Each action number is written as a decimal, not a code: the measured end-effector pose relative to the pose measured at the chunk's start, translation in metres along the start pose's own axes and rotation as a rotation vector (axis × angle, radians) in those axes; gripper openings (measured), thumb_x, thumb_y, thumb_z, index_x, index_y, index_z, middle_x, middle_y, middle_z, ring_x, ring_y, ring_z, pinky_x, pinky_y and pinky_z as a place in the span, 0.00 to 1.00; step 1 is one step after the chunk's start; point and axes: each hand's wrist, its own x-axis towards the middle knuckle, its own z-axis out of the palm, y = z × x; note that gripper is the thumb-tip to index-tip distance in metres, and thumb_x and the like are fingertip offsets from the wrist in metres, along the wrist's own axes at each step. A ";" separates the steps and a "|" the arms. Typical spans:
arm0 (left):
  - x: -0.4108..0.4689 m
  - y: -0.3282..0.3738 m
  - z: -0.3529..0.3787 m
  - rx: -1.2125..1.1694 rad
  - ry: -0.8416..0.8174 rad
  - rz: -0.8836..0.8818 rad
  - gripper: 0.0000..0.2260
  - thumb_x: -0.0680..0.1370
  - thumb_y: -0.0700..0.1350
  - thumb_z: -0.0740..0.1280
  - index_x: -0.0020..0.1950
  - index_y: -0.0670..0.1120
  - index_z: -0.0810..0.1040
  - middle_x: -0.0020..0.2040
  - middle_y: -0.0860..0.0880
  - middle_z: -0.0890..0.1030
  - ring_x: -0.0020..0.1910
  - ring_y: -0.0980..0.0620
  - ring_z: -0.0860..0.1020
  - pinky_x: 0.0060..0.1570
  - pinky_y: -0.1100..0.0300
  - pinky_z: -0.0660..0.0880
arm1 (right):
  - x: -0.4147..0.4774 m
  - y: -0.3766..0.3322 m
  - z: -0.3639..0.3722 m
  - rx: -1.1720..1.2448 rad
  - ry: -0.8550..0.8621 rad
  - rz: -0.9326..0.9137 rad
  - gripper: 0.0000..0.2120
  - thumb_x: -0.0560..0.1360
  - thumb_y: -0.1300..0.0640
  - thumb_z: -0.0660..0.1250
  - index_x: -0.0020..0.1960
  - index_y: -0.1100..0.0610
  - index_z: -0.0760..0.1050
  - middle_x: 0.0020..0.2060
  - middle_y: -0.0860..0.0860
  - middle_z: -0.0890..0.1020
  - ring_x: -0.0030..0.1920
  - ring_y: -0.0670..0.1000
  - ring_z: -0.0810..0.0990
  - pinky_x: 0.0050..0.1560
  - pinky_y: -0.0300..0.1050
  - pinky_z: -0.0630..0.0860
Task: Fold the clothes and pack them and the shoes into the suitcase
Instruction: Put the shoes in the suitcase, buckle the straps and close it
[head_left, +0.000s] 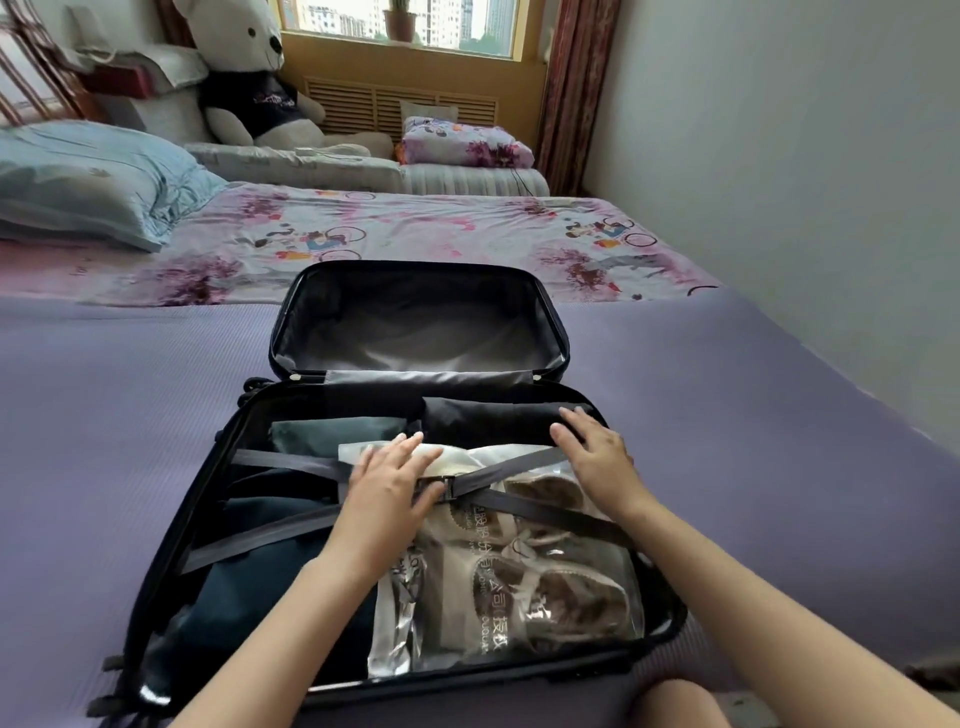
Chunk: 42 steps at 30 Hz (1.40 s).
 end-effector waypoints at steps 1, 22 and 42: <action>0.011 0.003 0.006 -0.003 -0.033 0.003 0.21 0.80 0.53 0.59 0.73 0.55 0.63 0.76 0.52 0.59 0.75 0.55 0.53 0.73 0.57 0.43 | 0.011 0.003 -0.004 0.009 0.004 0.041 0.22 0.80 0.46 0.58 0.72 0.51 0.67 0.74 0.52 0.64 0.74 0.54 0.59 0.73 0.53 0.54; 0.173 -0.040 0.085 0.081 -0.230 -0.100 0.27 0.80 0.62 0.47 0.77 0.55 0.50 0.77 0.59 0.48 0.75 0.60 0.41 0.72 0.49 0.32 | 0.255 0.056 0.031 0.320 0.042 0.531 0.24 0.75 0.55 0.68 0.68 0.61 0.69 0.62 0.60 0.75 0.58 0.62 0.76 0.58 0.54 0.75; 0.311 0.120 0.031 -0.712 0.023 -0.431 0.41 0.72 0.62 0.68 0.75 0.42 0.57 0.70 0.44 0.68 0.66 0.45 0.70 0.62 0.51 0.71 | 0.198 0.056 0.010 1.058 0.034 0.103 0.25 0.72 0.77 0.60 0.56 0.49 0.76 0.51 0.49 0.82 0.43 0.48 0.83 0.35 0.41 0.80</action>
